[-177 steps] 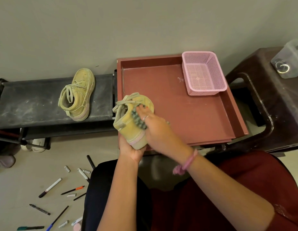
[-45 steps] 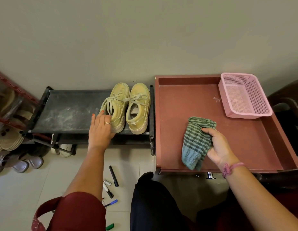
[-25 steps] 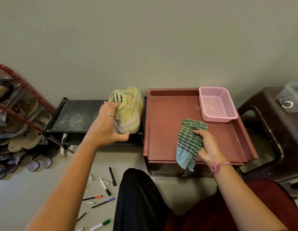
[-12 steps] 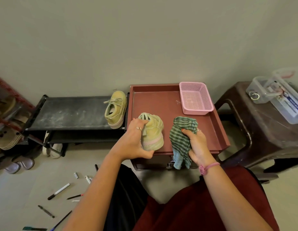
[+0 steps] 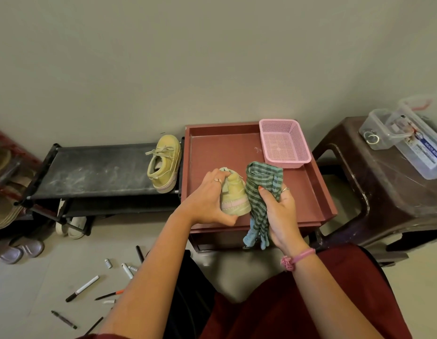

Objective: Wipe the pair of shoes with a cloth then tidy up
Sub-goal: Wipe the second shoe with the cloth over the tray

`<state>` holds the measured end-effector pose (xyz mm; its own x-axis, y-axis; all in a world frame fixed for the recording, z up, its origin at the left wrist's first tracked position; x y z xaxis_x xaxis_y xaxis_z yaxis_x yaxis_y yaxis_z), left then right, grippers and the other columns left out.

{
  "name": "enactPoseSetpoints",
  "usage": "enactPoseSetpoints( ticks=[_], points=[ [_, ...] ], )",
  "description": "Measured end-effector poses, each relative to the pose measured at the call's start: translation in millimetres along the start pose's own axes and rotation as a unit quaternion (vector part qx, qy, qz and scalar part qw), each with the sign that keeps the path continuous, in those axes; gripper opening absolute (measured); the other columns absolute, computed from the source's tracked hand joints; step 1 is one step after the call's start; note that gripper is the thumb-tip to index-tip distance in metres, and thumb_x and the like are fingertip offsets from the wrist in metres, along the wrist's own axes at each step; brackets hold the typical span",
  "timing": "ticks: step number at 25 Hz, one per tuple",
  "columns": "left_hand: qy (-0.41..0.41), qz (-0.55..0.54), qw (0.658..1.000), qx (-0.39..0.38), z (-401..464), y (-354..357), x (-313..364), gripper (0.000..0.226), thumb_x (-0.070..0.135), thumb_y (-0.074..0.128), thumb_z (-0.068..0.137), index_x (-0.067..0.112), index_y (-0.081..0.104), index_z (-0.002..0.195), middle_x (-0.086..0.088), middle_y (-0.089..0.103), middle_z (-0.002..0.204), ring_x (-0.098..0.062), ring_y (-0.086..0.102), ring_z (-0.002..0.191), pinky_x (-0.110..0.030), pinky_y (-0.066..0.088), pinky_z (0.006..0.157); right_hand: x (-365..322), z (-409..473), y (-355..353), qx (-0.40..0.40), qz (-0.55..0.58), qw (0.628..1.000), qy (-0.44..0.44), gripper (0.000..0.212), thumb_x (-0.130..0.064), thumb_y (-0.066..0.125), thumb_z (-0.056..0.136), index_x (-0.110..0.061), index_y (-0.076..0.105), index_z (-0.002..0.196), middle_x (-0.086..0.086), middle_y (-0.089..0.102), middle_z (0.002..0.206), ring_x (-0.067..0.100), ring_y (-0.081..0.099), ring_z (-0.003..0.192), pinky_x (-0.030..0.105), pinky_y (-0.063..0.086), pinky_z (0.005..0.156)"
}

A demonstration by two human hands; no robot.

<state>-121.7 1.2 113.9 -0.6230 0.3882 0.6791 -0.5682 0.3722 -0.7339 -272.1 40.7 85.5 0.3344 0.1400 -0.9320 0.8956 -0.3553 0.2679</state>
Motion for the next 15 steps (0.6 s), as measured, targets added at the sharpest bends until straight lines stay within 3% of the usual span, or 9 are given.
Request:
enactPoseSetpoints(
  ticks=[3, 6, 9, 11, 13, 15],
  points=[
    [0.000, -0.036, 0.999, 0.009, 10, -1, -5, 0.090, 0.025, 0.085, 0.057, 0.025, 0.032, 0.130, 0.006, 0.035, 0.116, -0.009, 0.034, 0.110, -0.016, 0.029, 0.093, 0, 4, 1, 0.001, -0.009, 1.000, -0.006, 0.020, -0.010, 0.056, 0.093, -0.012, 0.059, 0.113, 0.008, 0.069, 0.110, 0.026, 0.065, 0.105, 0.051, 0.048, 0.095],
    [-0.007, -0.094, 0.994, 0.058, 15, -5, -13, 0.117, 0.021, 0.088, 0.058, 0.020, 0.015, 0.150, 0.005, 0.025, 0.125, 0.006, 0.032, 0.115, -0.002, 0.021, 0.102, -6, 12, 6, -0.007, 0.011, 1.000, -0.007, 0.021, -0.012, 0.055, 0.094, -0.010, 0.057, 0.115, 0.011, 0.068, 0.112, 0.029, 0.064, 0.106, 0.056, 0.046, 0.096],
    [-0.025, -0.133, 0.982, 0.130, 12, -1, -25, 0.119, 0.017, 0.092, 0.056, 0.022, 0.014, 0.147, 0.013, 0.029, 0.127, 0.020, 0.029, 0.119, 0.000, 0.020, 0.101, -14, 21, 8, -0.011, 0.049, 0.999, -0.003, 0.023, -0.007, 0.052, 0.095, -0.004, 0.055, 0.118, 0.014, 0.066, 0.115, 0.029, 0.063, 0.108, 0.051, 0.045, 0.099],
    [-0.031, -0.149, 0.977, 0.150, 10, 6, -27, 0.118, 0.028, 0.091, 0.057, 0.024, 0.014, 0.146, 0.015, 0.029, 0.137, 0.014, 0.027, 0.129, -0.005, 0.020, 0.107, -15, 25, 7, -0.012, 0.059, 0.998, 0.008, 0.025, -0.007, 0.051, 0.095, -0.002, 0.055, 0.119, 0.014, 0.066, 0.116, 0.029, 0.063, 0.108, 0.050, 0.045, 0.100],
    [-0.014, -0.129, 0.978, 0.164, 13, 14, -23, 0.115, 0.042, 0.080, 0.064, 0.018, 0.007, 0.149, -0.001, 0.023, 0.152, -0.009, 0.017, 0.144, -0.018, 0.014, 0.118, -15, 26, 6, -0.014, 0.074, 0.997, 0.015, 0.026, -0.007, 0.051, 0.095, -0.001, 0.055, 0.120, 0.014, 0.066, 0.116, 0.028, 0.063, 0.109, 0.048, 0.046, 0.100],
    [-0.002, -0.115, 0.977, 0.182, 19, 21, -19, 0.114, 0.045, 0.073, 0.067, 0.008, 0.005, 0.151, -0.011, 0.013, 0.157, -0.021, 0.005, 0.148, -0.019, 0.005, 0.119, -16, 29, 4, -0.007, 0.088, 0.996, 0.016, 0.026, -0.006, 0.051, 0.095, -0.002, 0.055, 0.120, 0.013, 0.067, 0.115, 0.027, 0.064, 0.108, 0.044, 0.048, 0.097]
  ],
)
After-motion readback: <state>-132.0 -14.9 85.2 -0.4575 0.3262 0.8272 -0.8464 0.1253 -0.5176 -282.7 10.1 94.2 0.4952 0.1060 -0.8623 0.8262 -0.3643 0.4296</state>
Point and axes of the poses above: each hand's wrist, its own z-axis towards the middle knuckle, its own y-axis out of the palm, x = y × z, the point moved 9 cm from there along z, towards the middle knuckle
